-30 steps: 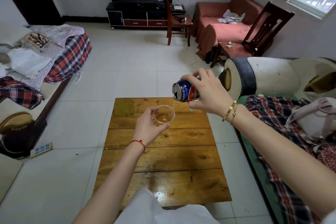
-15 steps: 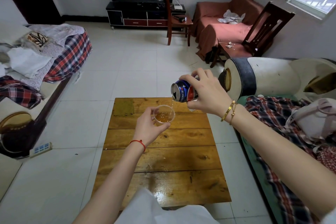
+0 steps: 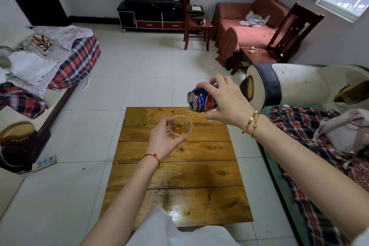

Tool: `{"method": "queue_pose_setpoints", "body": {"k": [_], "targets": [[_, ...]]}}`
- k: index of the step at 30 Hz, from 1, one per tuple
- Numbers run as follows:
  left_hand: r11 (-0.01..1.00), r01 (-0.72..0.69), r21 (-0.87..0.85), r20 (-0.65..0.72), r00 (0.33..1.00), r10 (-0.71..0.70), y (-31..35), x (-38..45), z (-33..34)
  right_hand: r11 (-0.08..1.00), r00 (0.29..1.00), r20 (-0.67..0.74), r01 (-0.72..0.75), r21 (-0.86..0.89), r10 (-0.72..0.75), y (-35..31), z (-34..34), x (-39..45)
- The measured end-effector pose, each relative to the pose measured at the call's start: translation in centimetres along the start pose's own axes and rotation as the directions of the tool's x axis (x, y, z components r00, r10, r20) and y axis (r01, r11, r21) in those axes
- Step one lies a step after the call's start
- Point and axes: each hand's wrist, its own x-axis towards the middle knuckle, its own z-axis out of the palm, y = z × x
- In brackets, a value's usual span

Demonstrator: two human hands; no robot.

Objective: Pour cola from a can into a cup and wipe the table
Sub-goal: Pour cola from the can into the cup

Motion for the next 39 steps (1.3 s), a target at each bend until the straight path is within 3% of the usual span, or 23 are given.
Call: {"method": "queue_pose_setpoints", "body": {"k": [39], "targets": [[1.000,-0.004,-0.003,0.008,1.000,0.004,-0.41,-0.86,0.24,0.999,0.999,-0.020,0.027,-0.046,-0.028,-0.64,-0.94,-0.26]]}}
